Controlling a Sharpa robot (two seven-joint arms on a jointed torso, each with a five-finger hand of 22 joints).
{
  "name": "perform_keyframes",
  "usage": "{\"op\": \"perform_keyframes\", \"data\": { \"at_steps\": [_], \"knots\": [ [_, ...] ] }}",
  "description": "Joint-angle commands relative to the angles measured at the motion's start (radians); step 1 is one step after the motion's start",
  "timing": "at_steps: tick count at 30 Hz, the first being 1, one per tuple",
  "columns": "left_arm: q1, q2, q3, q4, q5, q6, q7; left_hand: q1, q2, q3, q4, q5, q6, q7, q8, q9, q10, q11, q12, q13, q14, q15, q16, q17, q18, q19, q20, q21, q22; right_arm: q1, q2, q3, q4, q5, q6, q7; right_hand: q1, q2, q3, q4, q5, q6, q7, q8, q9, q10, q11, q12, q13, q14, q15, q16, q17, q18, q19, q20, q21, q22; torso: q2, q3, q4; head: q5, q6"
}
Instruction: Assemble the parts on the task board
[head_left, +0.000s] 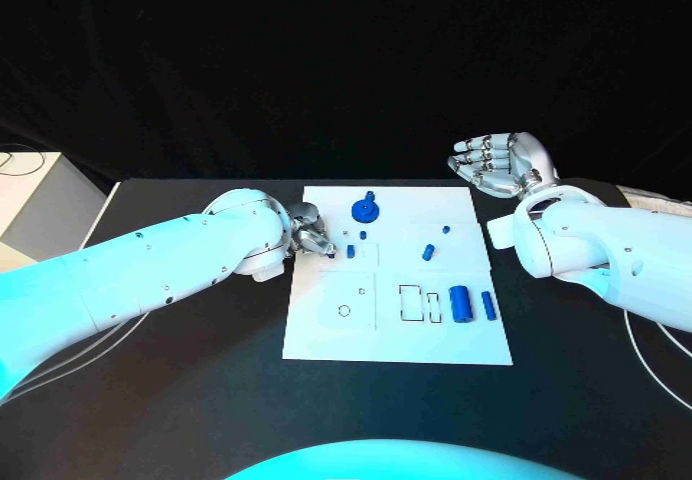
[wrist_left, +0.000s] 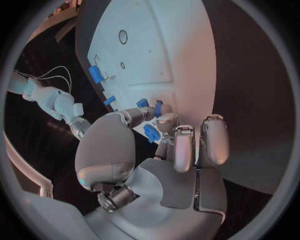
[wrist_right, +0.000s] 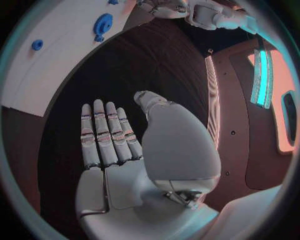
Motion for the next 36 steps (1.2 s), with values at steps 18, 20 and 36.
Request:
{"op": "perform_keyframes", "data": {
  "at_steps": [18, 20, 36],
  "knots": [
    [-0.009, 0.011, -0.007, -0.002, -0.009, -0.006, 0.006, -0.017, -0.007, -0.145, 0.073, -0.003, 0.016, -0.002, -0.016, -0.017, -0.001, 0.001, 0.009, 0.000, 0.101, -0.007, 0.003, 0.242, -0.007, 0.002, -0.005, -0.010, -0.002, 0.000, -0.001, 0.000, 0.005, -0.003, 0.010, 0.013, -0.002, 0.007, 0.002, -0.003, 0.006, 0.006, 0.038, -0.006, -0.002, 0.008, -0.002, -0.007, -0.001, 0.007, 0.002, -0.008, -0.002, 0.005, 0.000, -0.001, 0.001, -0.003, 0.000, 0.0007, -0.0005, -0.001, -0.003],
    [-0.009, 0.012, -0.007, -0.002, -0.011, -0.007, 0.006, -0.015, -0.006, -0.151, 0.076, -0.003, 0.016, -0.002, -0.016, -0.017, -0.002, 0.001, 0.008, -0.001, 0.101, -0.007, 0.003, 0.243, -0.006, 0.002, -0.005, -0.011, -0.003, 0.000, -0.002, 0.000, 0.005, -0.003, 0.010, 0.013, -0.002, 0.007, 0.002, -0.003, 0.006, 0.006, 0.038, -0.006, -0.002, 0.008, -0.002, -0.007, -0.001, 0.007, 0.002, -0.008, -0.002, 0.005, 0.000, -0.001, 0.001, -0.003, 0.000, 0.0007, -0.0012, -0.001, -0.003],
    [-0.009, 0.005, -0.006, 0.001, -0.014, -0.011, 0.004, 0.091, 0.016, 0.108, -0.040, 0.012, -0.012, 0.004, 0.006, 0.000, -0.004, 0.001, 0.000, -0.012, 0.101, -0.007, 0.003, 0.242, -0.006, 0.004, -0.007, -0.010, 0.001, 0.000, -0.004, 0.000, 0.005, -0.003, 0.013, 0.013, -0.003, 0.007, 0.003, -0.003, 0.007, 0.007, 0.038, -0.006, -0.003, 0.009, -0.002, -0.008, -0.001, 0.007, 0.002, -0.009, -0.003, 0.005, -0.001, 0.000, 0.000, -0.004, -0.001, -0.0017, 0.0005, -0.004, -0.004]
  ]
}}
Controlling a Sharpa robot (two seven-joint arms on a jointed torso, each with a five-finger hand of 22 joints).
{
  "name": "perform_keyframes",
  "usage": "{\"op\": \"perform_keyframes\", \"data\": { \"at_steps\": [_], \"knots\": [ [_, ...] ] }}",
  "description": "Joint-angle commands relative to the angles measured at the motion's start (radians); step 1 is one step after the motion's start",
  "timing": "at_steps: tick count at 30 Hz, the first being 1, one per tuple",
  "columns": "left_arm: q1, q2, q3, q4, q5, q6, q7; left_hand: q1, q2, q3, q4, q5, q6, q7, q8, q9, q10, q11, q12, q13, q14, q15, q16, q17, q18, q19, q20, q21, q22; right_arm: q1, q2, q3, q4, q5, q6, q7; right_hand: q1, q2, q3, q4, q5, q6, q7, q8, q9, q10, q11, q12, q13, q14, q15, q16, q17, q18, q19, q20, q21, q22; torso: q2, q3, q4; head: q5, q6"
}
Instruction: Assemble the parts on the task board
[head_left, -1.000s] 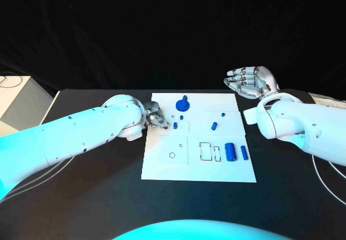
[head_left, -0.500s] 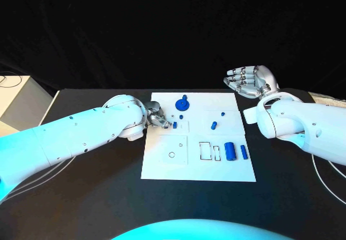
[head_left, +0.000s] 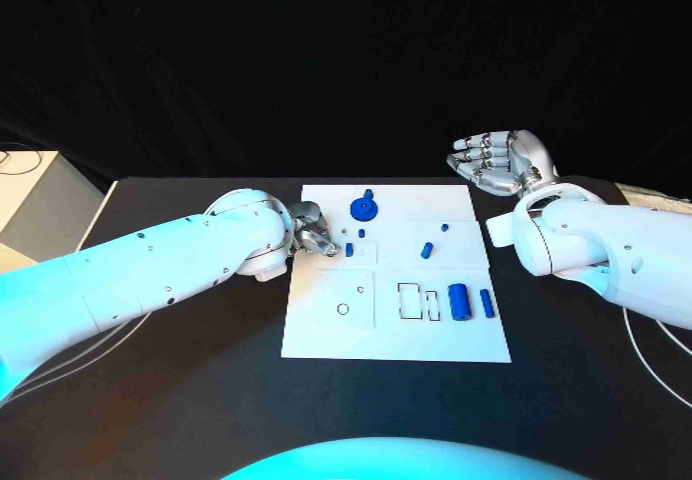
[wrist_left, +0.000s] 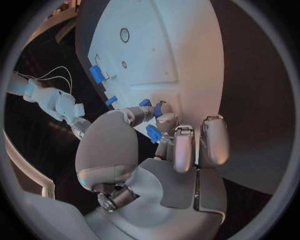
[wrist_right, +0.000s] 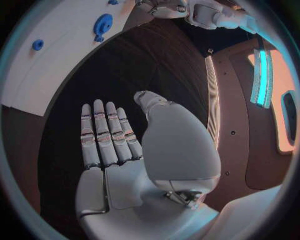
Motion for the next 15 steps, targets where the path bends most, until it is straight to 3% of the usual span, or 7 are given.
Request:
{"op": "perform_keyframes", "data": {
  "at_steps": [1, 15],
  "knots": [
    [-0.005, -0.002, -0.004, -0.001, -0.009, 0.007, -0.006, 0.006, 0.017, 0.156, -0.137, 0.006, -0.003, 0.002, 0.008, 0.004, -0.002, 0.008, -0.004, -0.002, 0.097, -0.003, 0.002, 0.241, -0.006, 0.000, -0.004, -0.003, 0.002, 0.000, 0.000, 0.000, 0.001, -0.004, 0.013, 0.012, -0.003, 0.006, 0.003, -0.003, 0.007, 0.007, 0.038, -0.007, -0.002, 0.005, 0.002, -0.005, -0.001, 0.007, 0.002, -0.005, -0.001, 0.005, -0.002, 0.000, 0.000, -0.001, 0.000, -0.0007, 0.0003, 0.000, 0.001],
    [-0.005, -0.013, 0.002, -0.001, -0.011, 0.030, -0.012, -0.019, 0.024, 0.199, -0.170, 0.012, 0.004, 0.003, 0.018, 0.009, 0.009, 0.008, 0.007, 0.013, 0.100, -0.002, 0.008, 0.251, -0.008, 0.006, -0.004, 0.004, 0.012, 0.000, 0.001, 0.000, 0.000, -0.004, 0.014, 0.013, -0.003, 0.006, 0.003, -0.003, 0.007, 0.007, 0.038, -0.007, -0.002, 0.005, 0.002, -0.005, -0.001, 0.007, 0.002, -0.005, -0.001, 0.005, -0.002, 0.000, 0.000, -0.001, 0.000, -0.0002, 0.0006, -0.001, -0.006]
  ]
}}
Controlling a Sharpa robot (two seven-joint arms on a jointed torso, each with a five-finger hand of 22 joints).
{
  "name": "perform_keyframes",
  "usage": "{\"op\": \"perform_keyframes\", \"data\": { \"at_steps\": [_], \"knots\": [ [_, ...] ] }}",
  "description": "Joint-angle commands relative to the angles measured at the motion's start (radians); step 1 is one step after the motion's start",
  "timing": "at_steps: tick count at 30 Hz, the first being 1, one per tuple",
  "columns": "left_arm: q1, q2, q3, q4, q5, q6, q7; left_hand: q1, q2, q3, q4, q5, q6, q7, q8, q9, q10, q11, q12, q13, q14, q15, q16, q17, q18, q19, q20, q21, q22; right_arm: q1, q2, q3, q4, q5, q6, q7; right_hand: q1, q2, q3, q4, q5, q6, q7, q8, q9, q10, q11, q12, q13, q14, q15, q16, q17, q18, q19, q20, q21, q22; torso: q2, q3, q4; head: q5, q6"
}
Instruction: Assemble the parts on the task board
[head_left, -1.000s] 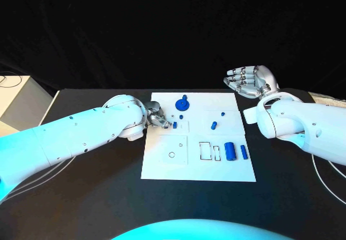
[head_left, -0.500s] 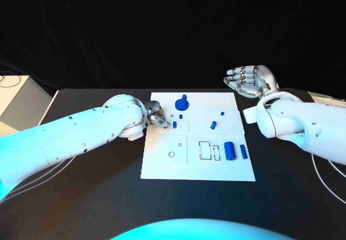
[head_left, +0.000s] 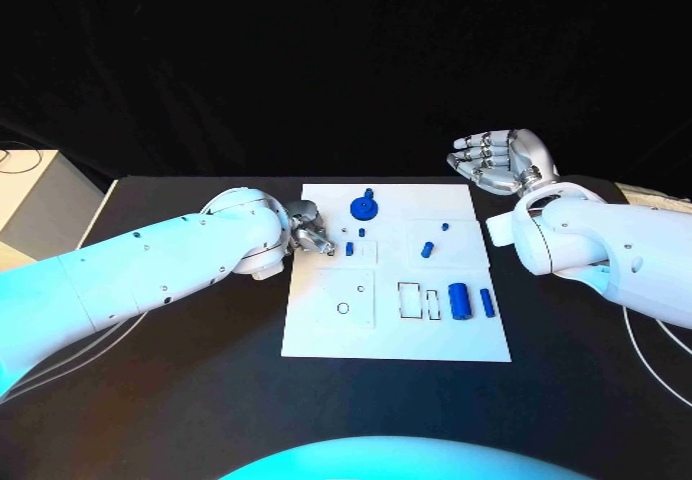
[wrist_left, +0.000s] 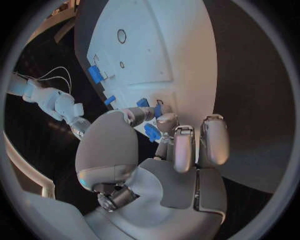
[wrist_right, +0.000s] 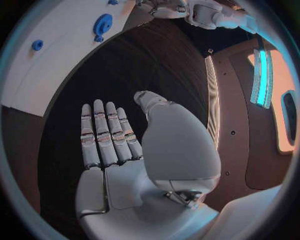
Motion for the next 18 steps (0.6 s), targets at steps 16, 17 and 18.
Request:
{"op": "perform_keyframes", "data": {
  "at_steps": [16, 17, 18],
  "knots": [
    [-0.004, 0.003, -0.002, -0.010, 0.035, 0.065, -0.015, -0.010, 0.005, 0.189, -0.188, 0.008, 0.009, 0.000, 0.004, 0.001, 0.010, 0.002, 0.009, 0.005, 0.101, -0.002, 0.007, 0.253, -0.008, 0.006, -0.004, 0.004, 0.002, 0.000, 0.001, 0.000, 0.002, -0.006, 0.013, 0.013, -0.003, 0.006, 0.004, -0.004, 0.008, 0.007, 0.038, -0.008, -0.002, 0.006, 0.002, -0.007, -0.001, 0.008, 0.003, -0.007, -0.003, 0.005, -0.003, 0.000, 0.000, -0.005, -0.001, 0.0028, -0.0003, 0.000, -0.011],
    [-0.004, 0.004, -0.003, -0.010, 0.036, 0.065, -0.015, -0.010, 0.005, 0.189, -0.188, 0.008, 0.009, 0.000, 0.004, 0.001, 0.010, 0.002, 0.009, 0.005, 0.101, -0.002, 0.007, 0.253, -0.008, 0.006, -0.004, 0.004, 0.002, 0.000, 0.001, 0.000, 0.002, -0.007, 0.013, 0.013, -0.003, 0.006, 0.004, -0.004, 0.008, 0.007, 0.038, -0.008, -0.002, 0.006, 0.002, -0.007, -0.001, 0.008, 0.003, -0.007, -0.003, 0.005, -0.003, 0.000, 0.000, -0.005, -0.001, 0.0028, -0.0009, 0.000, -0.011],
    [-0.004, 0.004, -0.003, -0.010, 0.037, 0.065, -0.015, -0.012, 0.004, 0.189, -0.189, 0.007, 0.010, 0.000, 0.004, 0.001, 0.009, 0.002, 0.008, 0.003, 0.101, -0.002, 0.007, 0.252, -0.008, 0.006, -0.004, 0.004, 0.002, 0.000, 0.001, 0.000, 0.002, -0.007, 0.013, 0.013, -0.003, 0.006, 0.004, -0.004, 0.008, 0.007, 0.038, -0.008, -0.002, 0.006, 0.002, -0.007, -0.001, 0.008, 0.003, -0.007, -0.003, 0.005, -0.003, 0.000, 0.000, -0.005, -0.001, 0.0030, -0.0009, 0.000, -0.011]
  ]
}}
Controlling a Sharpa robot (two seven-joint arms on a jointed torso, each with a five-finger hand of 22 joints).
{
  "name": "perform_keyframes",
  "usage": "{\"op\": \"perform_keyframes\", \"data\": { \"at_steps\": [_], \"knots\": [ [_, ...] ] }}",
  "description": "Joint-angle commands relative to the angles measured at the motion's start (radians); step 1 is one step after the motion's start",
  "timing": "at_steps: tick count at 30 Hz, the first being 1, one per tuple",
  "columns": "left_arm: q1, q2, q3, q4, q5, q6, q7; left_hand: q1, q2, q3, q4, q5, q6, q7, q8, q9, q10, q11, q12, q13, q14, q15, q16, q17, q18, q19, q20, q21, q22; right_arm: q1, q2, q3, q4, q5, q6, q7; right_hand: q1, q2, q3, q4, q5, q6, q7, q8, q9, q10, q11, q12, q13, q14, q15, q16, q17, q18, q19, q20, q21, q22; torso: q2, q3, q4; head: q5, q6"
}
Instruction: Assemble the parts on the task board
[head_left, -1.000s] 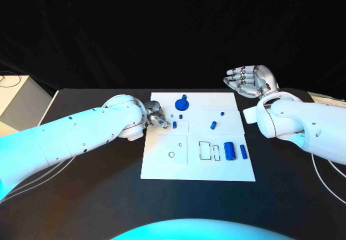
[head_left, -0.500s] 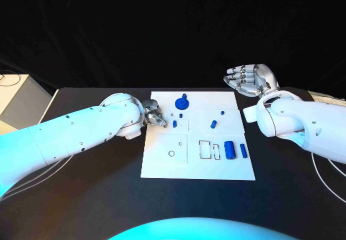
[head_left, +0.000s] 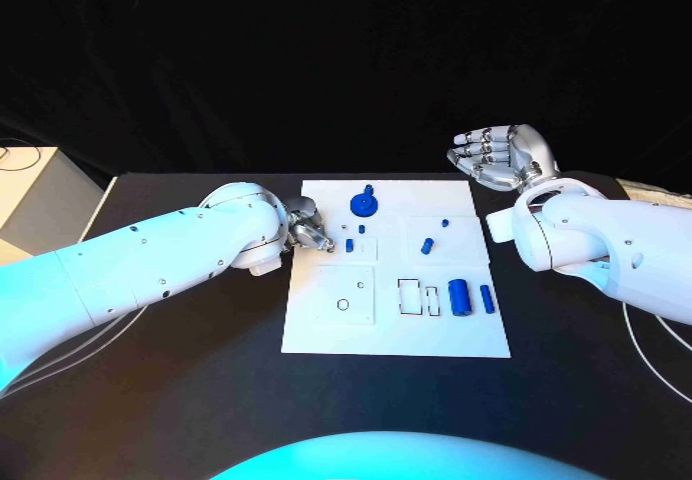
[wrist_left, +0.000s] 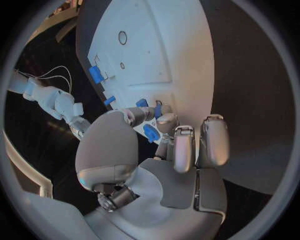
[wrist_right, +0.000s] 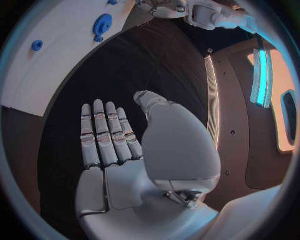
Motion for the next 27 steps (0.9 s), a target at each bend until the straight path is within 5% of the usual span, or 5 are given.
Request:
{"op": "perform_keyframes", "data": {
  "at_steps": [1, 27],
  "knots": [
    [-0.006, 0.003, -0.006, -0.002, 0.020, 0.040, -0.013, -0.008, 0.001, 0.189, -0.189, 0.001, 0.010, -0.001, 0.001, 0.001, 0.005, -0.001, 0.002, -0.001, 0.101, -0.002, 0.005, 0.252, -0.008, 0.002, 0.000, 0.004, 0.000, 0.000, 0.001, 0.000, 0.001, -0.006, 0.013, 0.013, -0.003, 0.006, 0.004, -0.004, 0.004, 0.007, 0.038, -0.004, -0.001, 0.006, 0.002, -0.003, -0.001, 0.008, 0.003, -0.003, -0.001, 0.005, -0.003, 0.000, 0.000, -0.001, 0.000, 0.0004, -0.0007, 0.000, -0.001],
    [-0.006, 0.003, -0.006, 0.000, 0.032, 0.052, -0.011, -0.009, 0.001, 0.190, -0.191, 0.000, 0.010, -0.001, 0.000, 0.001, 0.005, -0.001, 0.000, -0.003, 0.101, -0.002, 0.006, 0.254, -0.008, 0.001, 0.000, 0.004, -0.002, 0.000, -0.001, 0.000, 0.003, -0.005, 0.014, 0.014, -0.003, 0.006, 0.005, -0.005, 0.005, 0.008, 0.038, -0.004, -0.001, 0.006, 0.002, -0.004, -0.001, 0.008, 0.003, -0.004, -0.002, 0.005, -0.003, 0.000, 0.000, -0.002, 0.001, -0.0016, -0.0001, -0.004, -0.005]
  ]
}}
